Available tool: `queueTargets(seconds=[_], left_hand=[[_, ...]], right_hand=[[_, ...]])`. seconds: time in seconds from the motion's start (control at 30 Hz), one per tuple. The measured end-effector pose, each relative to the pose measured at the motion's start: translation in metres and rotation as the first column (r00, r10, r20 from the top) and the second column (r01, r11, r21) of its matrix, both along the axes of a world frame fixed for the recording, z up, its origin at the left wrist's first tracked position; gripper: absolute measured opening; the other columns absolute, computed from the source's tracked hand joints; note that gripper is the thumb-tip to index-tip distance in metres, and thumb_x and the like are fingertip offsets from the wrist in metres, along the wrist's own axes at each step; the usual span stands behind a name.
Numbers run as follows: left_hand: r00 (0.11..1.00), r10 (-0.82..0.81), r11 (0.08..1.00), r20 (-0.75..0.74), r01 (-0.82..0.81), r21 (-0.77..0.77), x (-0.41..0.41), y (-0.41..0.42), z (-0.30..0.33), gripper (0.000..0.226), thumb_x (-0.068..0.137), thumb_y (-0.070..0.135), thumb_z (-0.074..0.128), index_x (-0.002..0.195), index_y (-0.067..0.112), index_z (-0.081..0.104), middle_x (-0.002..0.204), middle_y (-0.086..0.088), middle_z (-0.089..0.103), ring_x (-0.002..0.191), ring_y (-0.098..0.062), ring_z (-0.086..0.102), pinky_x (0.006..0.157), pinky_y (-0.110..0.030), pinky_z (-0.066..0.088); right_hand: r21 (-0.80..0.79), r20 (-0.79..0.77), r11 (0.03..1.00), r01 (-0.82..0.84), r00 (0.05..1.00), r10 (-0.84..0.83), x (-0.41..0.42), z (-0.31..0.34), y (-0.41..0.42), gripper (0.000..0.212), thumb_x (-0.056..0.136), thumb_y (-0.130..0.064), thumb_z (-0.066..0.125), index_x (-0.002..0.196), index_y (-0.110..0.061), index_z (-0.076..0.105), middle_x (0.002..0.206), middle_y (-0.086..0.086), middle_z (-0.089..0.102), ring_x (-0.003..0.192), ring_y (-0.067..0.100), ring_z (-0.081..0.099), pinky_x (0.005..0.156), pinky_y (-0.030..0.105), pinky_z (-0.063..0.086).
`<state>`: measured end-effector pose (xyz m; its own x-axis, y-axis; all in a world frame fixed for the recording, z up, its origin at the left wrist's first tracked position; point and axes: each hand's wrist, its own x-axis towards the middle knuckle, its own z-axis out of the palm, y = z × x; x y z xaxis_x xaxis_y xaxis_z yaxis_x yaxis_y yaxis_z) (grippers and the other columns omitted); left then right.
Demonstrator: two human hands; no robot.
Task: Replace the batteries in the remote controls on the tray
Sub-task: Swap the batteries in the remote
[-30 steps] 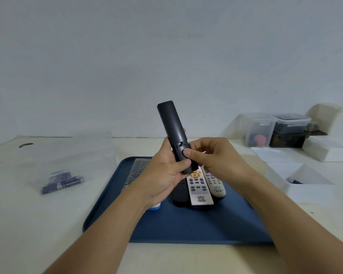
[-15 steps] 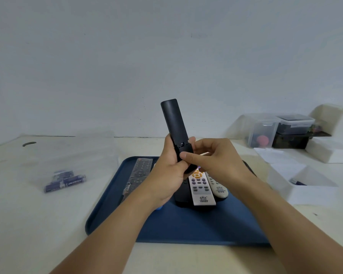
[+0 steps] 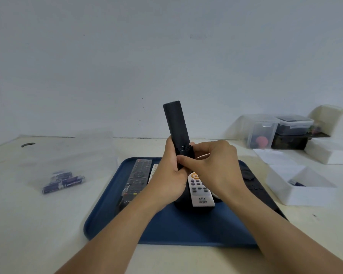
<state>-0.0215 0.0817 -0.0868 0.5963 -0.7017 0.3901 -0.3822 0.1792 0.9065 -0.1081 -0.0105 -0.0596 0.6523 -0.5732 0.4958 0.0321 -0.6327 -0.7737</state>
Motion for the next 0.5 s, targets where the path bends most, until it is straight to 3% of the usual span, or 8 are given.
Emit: queueTargets(seconds=[0.13,0.2,0.27,0.33,0.4,0.43,0.5], left_hand=[[1.0,0.002,0.999,-0.015,-0.003,-0.042,-0.003,-0.001,0.002,0.065,0.09,-0.021,0.045,0.135,0.025,0.042,0.116,-0.003,0.069,0.113,-0.015,0.067,0.101,-0.041,0.055],[0.999,-0.026,0.999,-0.03,0.024,-0.04,-0.003,-0.001,0.002,0.073,0.083,-0.025,0.045,0.135,0.026,0.043,0.113,-0.003,0.069,0.108,-0.018,0.069,0.093,-0.039,0.058],[0.977,-0.158,0.986,-0.147,0.147,-0.079,-0.003,0.002,0.006,0.079,0.071,-0.026,0.046,0.133,0.023,0.047,0.103,-0.003,0.071,0.092,-0.016,0.07,0.073,-0.03,0.058],[0.878,-0.341,0.935,-0.335,0.279,-0.218,-0.002,0.007,0.015,0.068,0.062,-0.015,0.046,0.124,0.013,0.056,0.096,-0.007,0.071,0.081,-0.017,0.068,0.066,-0.027,0.054],[0.784,-0.389,0.913,-0.484,0.257,-0.318,0.0,0.009,0.023,0.04,0.076,0.0,0.053,0.114,0.01,0.065,0.1,-0.013,0.071,0.082,-0.022,0.068,0.076,-0.033,0.055],[0.773,-0.339,0.932,-0.537,0.195,-0.307,0.0,0.009,0.026,0.026,0.09,0.009,0.054,0.112,0.011,0.067,0.101,-0.014,0.072,0.082,-0.023,0.069,0.08,-0.035,0.055],[0.794,-0.234,0.961,-0.562,0.1,-0.259,0.004,0.006,0.021,0.025,0.107,0.022,0.043,0.116,0.019,0.066,0.103,-0.012,0.076,0.082,-0.023,0.073,0.081,-0.036,0.058]], right_hand=[[-0.066,-0.034,0.996,0.061,0.997,-0.064,0.002,-0.001,0.002,0.018,0.072,-0.038,0.076,0.074,-0.02,0.077,0.06,-0.005,0.071,0.055,0.014,0.067,0.05,0.037,0.056],[-0.103,-0.039,0.992,0.073,0.996,-0.077,0.003,-0.001,0.003,0.027,0.07,-0.042,0.072,0.073,-0.015,0.075,0.06,-0.001,0.07,0.057,0.019,0.068,0.051,0.039,0.056],[-0.124,-0.051,0.988,0.086,0.994,-0.093,0.004,-0.002,0.0,0.027,0.07,-0.041,0.071,0.072,-0.014,0.073,0.06,0.001,0.07,0.057,0.02,0.067,0.053,0.038,0.056],[-0.149,-0.081,0.984,0.096,0.991,-0.109,0.003,-0.001,-0.004,0.026,0.071,-0.04,0.073,0.072,-0.014,0.073,0.059,0.003,0.068,0.059,0.022,0.065,0.056,0.037,0.055],[-0.21,-0.116,0.973,0.094,0.986,-0.12,0.002,0.0,-0.007,0.026,0.071,-0.041,0.074,0.074,-0.016,0.073,0.059,0.003,0.067,0.058,0.022,0.063,0.056,0.037,0.054],[-0.25,-0.126,0.964,0.093,0.984,-0.127,0.002,0.0,-0.007,0.024,0.072,-0.041,0.074,0.074,-0.017,0.072,0.058,0.003,0.066,0.057,0.021,0.061,0.055,0.036,0.053],[-0.307,-0.123,0.947,0.091,0.983,-0.135,0.002,-0.001,-0.008,0.019,0.075,-0.039,0.074,0.075,-0.02,0.072,0.059,0.0,0.064,0.057,0.017,0.06,0.056,0.036,0.051]])
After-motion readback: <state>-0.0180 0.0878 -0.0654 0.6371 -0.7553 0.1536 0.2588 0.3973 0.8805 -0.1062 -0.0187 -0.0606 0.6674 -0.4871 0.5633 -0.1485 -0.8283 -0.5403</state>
